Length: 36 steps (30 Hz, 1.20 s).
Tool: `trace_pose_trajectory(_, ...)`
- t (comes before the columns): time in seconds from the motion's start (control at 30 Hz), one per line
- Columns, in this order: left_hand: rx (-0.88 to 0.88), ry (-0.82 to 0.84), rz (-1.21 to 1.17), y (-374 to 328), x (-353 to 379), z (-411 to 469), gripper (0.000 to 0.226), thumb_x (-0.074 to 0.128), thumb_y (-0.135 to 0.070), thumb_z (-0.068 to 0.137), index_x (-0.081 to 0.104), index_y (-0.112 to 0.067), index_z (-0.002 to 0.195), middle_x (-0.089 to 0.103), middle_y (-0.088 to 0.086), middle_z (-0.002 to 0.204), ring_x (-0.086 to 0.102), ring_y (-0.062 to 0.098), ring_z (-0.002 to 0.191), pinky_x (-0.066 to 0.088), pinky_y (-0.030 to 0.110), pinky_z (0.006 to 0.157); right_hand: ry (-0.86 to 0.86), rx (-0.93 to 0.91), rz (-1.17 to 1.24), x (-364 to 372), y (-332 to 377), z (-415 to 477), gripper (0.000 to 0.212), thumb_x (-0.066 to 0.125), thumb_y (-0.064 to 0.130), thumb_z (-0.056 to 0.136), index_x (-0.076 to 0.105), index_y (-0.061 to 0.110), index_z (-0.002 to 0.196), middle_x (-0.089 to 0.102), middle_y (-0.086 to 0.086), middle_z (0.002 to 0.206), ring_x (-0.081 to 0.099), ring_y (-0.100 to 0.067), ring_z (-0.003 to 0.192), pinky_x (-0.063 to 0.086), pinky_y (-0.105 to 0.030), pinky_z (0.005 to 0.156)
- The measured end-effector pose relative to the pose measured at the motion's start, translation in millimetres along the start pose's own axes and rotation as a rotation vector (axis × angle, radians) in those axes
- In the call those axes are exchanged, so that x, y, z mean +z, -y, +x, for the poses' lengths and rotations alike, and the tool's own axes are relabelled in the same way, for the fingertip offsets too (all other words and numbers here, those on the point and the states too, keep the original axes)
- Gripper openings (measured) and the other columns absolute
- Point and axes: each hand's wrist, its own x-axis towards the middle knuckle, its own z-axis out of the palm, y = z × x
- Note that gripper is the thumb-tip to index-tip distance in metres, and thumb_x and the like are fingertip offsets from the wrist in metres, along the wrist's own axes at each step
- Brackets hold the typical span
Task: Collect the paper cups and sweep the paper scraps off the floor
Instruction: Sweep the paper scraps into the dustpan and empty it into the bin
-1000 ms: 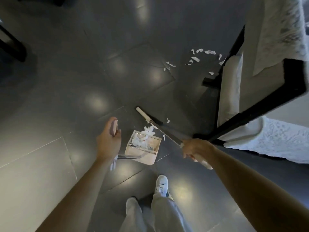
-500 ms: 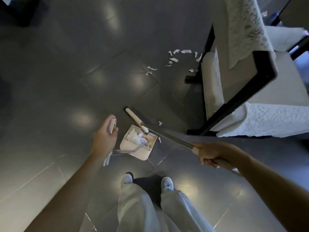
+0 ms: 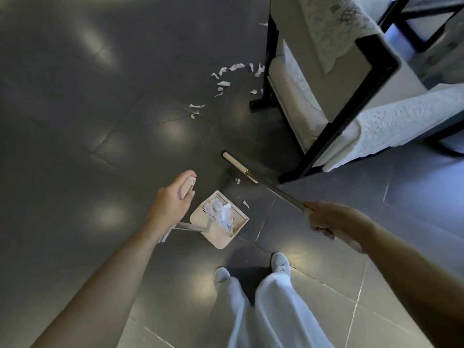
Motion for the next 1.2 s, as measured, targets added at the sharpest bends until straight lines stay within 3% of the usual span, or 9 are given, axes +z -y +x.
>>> trace_pose_trajectory(0.1,0.022,0.01,-0.007,4,4,3,0.039,0.063,-0.016,0.088,0.051,-0.044,0.112,0.051,-0.013,0.059,0.05,0.027,0.062,0.04,0.024,0.063,0.001,0.025,-0.02,25,8,10,0.057,0.044,-0.008,0.081,0.044,0.013,0.134,0.055,-0.014,0.065,0.046,-0.015,0.034,0.04,-0.025,0.037)
trace_pose_trajectory(0.17,0.008,-0.016,-0.032,3,11,4,0.039,0.063,-0.017,0.088,0.053,-0.036,0.12,0.065,0.001,0.077,0.061,0.035,0.074,0.049,0.031,0.07,0.03,0.04,-0.022,40,10,13,0.059,0.044,-0.007,0.08,0.043,0.015,0.135,0.057,-0.014,0.067,0.047,-0.014,0.032,0.04,-0.024,0.038)
trace_pose_trajectory(0.3,0.03,-0.071,-0.043,-6,23,10,0.039,0.062,-0.018,0.089,0.052,-0.033,0.124,0.071,0.004,0.103,0.064,0.035,0.088,0.046,0.031,0.078,0.15,0.052,0.019,59,13,2,0.064,0.044,-0.007,0.079,0.04,0.019,0.138,0.054,-0.005,0.048,0.039,-0.008,0.021,0.032,-0.014,0.032)
trace_pose_trajectory(0.43,-0.006,-0.093,-0.091,-11,22,21,0.037,0.06,-0.016,0.088,0.052,-0.035,0.12,0.069,0.011,0.092,0.061,0.038,0.083,0.044,0.03,0.073,0.235,0.052,0.125,54,5,-21,0.072,0.042,-0.007,0.079,0.035,0.028,0.141,0.05,-0.001,0.042,0.038,-0.011,0.028,0.035,-0.017,0.036)
trace_pose_trajectory(0.6,0.002,-0.114,-0.1,-9,14,28,0.037,0.06,-0.014,0.09,0.054,-0.024,0.125,0.069,0.008,0.106,0.06,0.043,0.088,0.046,0.036,0.081,0.224,0.021,0.232,28,8,-38,0.074,0.044,-0.005,0.081,0.036,0.04,0.138,0.047,0.0,0.042,0.039,-0.013,0.034,0.036,-0.019,0.038)
trace_pose_trajectory(0.73,0.003,-0.152,-0.097,-9,5,48,0.037,0.06,-0.014,0.09,0.054,-0.022,0.126,0.068,0.009,0.108,0.058,0.044,0.087,0.046,0.039,0.081,0.169,-0.014,0.26,-2,20,-30,0.075,0.047,-0.004,0.08,0.037,0.04,0.139,0.049,0.001,0.042,0.04,-0.013,0.034,0.038,-0.02,0.038)
trace_pose_trajectory(0.93,-0.046,-0.248,-0.087,-21,-9,112,0.034,0.062,-0.011,0.088,0.057,-0.021,0.121,0.067,0.018,0.09,0.057,0.046,0.077,0.046,0.039,0.072,0.092,-0.083,0.193,-81,60,24,0.064,0.049,-0.002,0.08,0.041,0.03,0.135,0.053,-0.006,0.053,0.044,-0.013,0.033,0.04,-0.021,0.038)
trace_pose_trajectory(1.07,-0.161,-0.309,-0.129,-27,-21,177,0.033,0.061,-0.013,0.089,0.057,-0.024,0.12,0.066,0.024,0.087,0.06,0.044,0.08,0.046,0.037,0.067,0.114,-0.152,0.153,-153,102,68,0.041,0.048,0.0,0.087,0.046,0.029,0.116,0.05,-0.005,0.06,0.043,-0.01,0.035,0.039,-0.021,0.039)
trace_pose_trajectory(1.2,-0.228,-0.351,-0.158,-34,-39,236,0.031,0.058,-0.015,0.091,0.054,-0.026,0.121,0.062,0.005,0.087,0.061,0.037,0.083,0.044,0.032,0.067,0.114,-0.191,0.102,-221,154,106,0.042,0.053,0.003,0.087,0.047,0.022,0.123,0.052,-0.005,0.063,0.045,-0.012,0.042,0.041,-0.025,0.043)
